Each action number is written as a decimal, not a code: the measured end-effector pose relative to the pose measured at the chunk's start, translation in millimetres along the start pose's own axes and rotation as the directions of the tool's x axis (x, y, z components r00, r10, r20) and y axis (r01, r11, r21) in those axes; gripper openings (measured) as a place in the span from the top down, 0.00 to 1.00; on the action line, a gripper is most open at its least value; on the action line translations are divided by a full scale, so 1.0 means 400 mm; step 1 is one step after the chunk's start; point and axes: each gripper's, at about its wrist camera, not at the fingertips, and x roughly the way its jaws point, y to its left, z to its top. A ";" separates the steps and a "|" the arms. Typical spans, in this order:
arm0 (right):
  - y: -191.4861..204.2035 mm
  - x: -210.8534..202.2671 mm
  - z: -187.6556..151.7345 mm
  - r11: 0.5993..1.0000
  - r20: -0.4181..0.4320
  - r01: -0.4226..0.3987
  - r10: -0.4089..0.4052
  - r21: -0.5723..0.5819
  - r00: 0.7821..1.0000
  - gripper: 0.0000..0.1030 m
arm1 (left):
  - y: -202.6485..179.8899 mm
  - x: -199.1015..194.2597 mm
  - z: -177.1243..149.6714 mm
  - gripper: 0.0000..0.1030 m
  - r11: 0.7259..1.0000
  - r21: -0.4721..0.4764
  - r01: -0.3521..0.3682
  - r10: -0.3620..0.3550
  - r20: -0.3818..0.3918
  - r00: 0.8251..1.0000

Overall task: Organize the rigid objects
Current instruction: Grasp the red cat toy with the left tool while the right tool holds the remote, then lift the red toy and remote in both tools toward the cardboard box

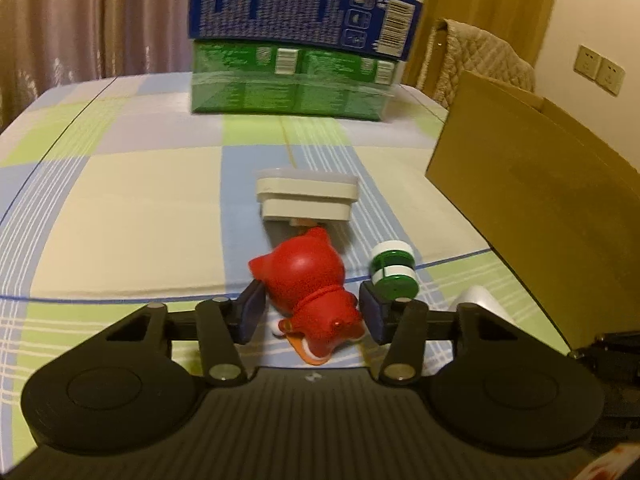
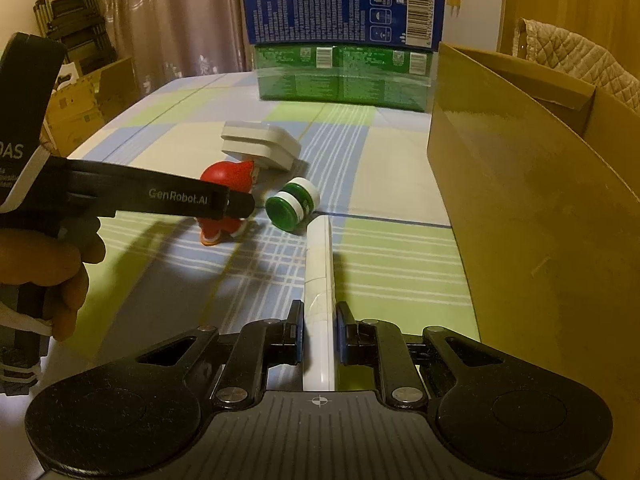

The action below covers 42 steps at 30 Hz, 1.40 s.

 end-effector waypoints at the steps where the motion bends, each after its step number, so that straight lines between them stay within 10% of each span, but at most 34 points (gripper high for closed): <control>1: 0.001 0.000 -0.001 1.000 0.001 -0.001 0.001 0.001 1.000 0.88 | 0.001 -0.002 -0.002 0.58 1.000 0.004 0.000 0.000 -0.007 1.000; 12: 0.013 -0.038 -0.025 1.000 -0.004 -0.011 0.011 0.016 1.000 0.88 | -0.007 -0.095 -0.043 0.59 0.992 0.122 -0.020 0.035 -0.118 0.992; 42: 0.023 -0.104 -0.047 0.998 0.015 0.007 -0.008 0.058 1.000 0.88 | -0.038 -0.148 -0.070 0.61 0.992 0.096 -0.083 0.082 0.017 0.996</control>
